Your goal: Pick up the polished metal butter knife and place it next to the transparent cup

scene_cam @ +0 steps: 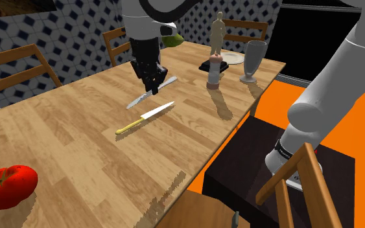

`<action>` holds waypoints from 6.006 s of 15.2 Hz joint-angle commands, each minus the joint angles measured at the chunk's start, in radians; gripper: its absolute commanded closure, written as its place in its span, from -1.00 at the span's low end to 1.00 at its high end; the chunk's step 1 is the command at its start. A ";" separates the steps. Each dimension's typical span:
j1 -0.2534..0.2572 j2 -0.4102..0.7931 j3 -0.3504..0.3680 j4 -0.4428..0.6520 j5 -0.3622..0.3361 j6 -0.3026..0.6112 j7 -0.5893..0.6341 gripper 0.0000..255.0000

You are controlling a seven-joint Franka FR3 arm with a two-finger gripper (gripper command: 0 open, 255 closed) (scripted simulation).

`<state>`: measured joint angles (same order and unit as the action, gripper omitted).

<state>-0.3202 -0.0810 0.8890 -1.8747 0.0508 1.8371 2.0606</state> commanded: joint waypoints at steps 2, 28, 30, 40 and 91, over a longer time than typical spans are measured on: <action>-0.001 -0.003 -0.002 0.038 0.002 -0.040 -0.001 1.00; -0.041 -0.330 -0.281 -0.036 0.171 -0.253 -0.347 1.00; -0.041 -0.376 -0.333 -0.081 0.177 -0.258 -0.405 1.00; -0.071 -0.526 -0.564 -0.242 0.130 -0.282 -0.669 1.00; -0.173 -0.533 -0.874 -0.770 -0.035 0.213 -1.042 1.00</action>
<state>-0.4942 -0.6185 0.0138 -2.6355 0.0144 2.0349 1.0167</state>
